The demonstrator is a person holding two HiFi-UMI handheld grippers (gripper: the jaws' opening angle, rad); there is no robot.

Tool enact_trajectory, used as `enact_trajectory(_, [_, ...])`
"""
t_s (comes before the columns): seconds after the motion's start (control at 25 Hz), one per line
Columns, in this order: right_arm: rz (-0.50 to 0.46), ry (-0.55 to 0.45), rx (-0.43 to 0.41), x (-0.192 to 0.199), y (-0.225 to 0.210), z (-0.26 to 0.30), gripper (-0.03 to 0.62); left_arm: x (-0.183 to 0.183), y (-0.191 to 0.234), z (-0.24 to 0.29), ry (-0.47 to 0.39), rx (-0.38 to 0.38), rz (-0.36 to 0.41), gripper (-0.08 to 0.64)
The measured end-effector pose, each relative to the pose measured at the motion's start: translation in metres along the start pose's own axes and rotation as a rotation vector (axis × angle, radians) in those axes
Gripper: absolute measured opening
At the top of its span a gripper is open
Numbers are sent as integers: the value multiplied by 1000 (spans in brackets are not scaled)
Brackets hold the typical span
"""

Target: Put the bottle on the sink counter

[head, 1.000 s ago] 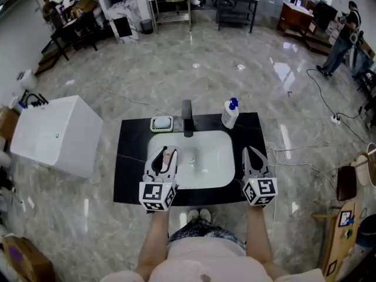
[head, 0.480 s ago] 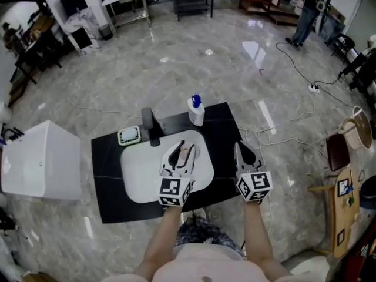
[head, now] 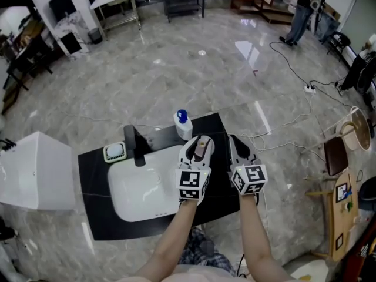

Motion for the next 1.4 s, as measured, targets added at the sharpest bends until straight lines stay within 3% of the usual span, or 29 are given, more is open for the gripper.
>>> enact_trajectory(0.52, [61, 73, 18, 65, -64, 72, 15, 79, -3, 108, 115, -30, 25, 146])
enact_trajectory(0.8, [69, 116, 36, 84, -72, 72, 15, 109, 1, 127, 197, -41, 55, 146])
enact_trajectory(1.12, [82, 127, 62, 94, -78, 64, 15, 116, -2, 130, 195, -24, 117, 146])
enact_trajectory(1.24, [87, 122, 74, 95, -80, 60, 15, 115, -3, 132, 199, -11, 101, 147])
enact_trajectory(1.4, [92, 114, 84, 97, -80, 57, 15, 115, -3, 131, 194, 8, 59, 227])
Point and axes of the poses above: the fingertips, and each gripper's own axes: z forward along the fingers, y to its left, x out of its underside, the point moved 2 cm from there along -z, backward along the fingers, and after that the axes turned 9 degrees about -x, right-handed, at the moved point
